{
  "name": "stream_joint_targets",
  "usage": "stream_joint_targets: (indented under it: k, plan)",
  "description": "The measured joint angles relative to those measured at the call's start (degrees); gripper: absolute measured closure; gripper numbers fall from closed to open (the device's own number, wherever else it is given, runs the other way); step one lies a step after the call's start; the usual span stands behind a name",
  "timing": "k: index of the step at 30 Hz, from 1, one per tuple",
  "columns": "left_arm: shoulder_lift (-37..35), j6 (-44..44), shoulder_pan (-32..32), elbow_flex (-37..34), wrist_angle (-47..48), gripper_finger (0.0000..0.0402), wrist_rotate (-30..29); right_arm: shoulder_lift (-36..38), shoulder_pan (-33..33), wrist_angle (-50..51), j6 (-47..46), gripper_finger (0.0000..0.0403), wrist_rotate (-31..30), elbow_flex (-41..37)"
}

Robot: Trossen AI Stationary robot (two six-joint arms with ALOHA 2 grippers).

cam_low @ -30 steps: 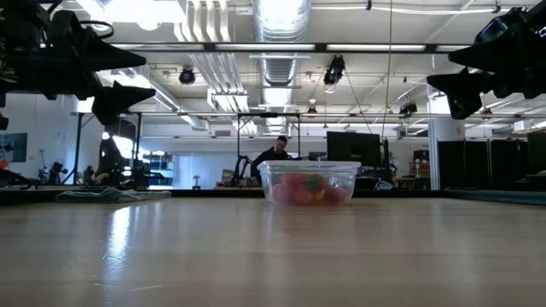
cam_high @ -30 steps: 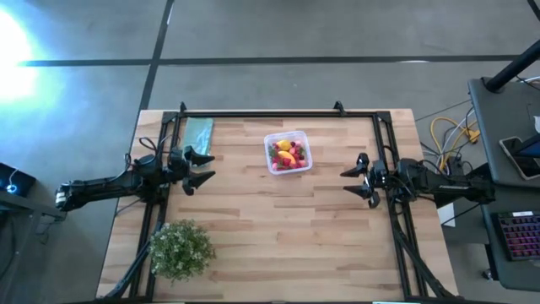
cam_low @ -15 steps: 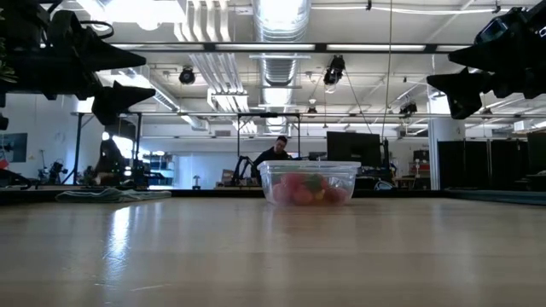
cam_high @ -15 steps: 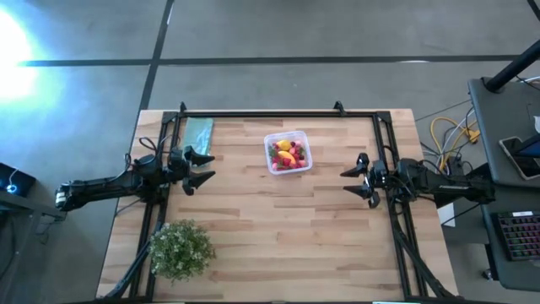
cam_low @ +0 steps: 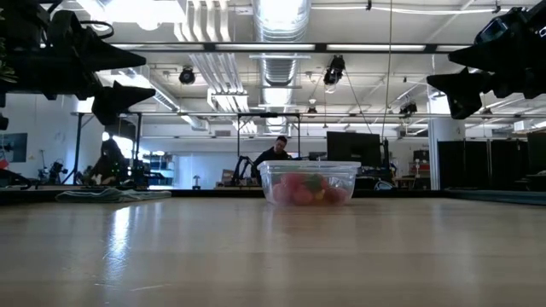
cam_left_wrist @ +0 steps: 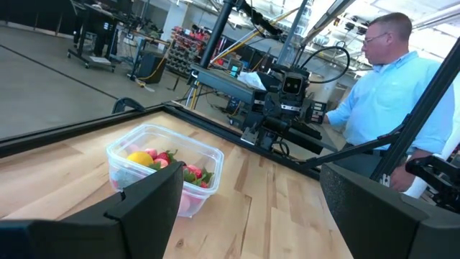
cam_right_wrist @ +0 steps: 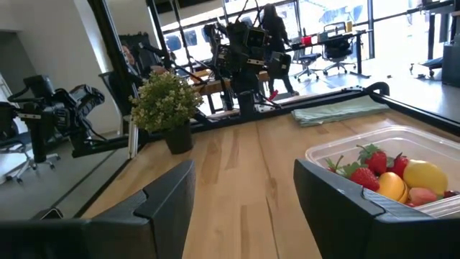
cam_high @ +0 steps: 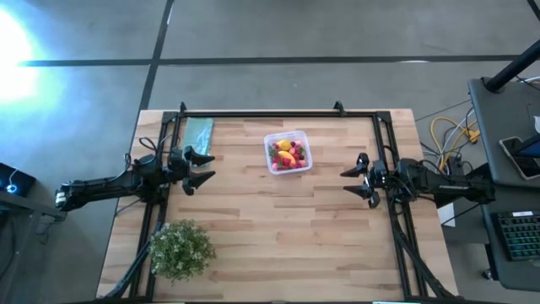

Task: Pick and placing Produce into tupperware
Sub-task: Return to Home Position

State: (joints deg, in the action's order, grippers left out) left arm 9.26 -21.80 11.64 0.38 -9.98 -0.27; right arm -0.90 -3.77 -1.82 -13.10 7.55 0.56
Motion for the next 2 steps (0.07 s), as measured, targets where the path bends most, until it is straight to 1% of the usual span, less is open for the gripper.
stream_joint_targets:
  k: [2]
  plan:
    - [0.00, -0.01, 0.01, 0.00, 0.00, 0.0088, 0.00, -0.01, -0.01, -0.01, 0.00, 0.0174, 0.00, 0.00]
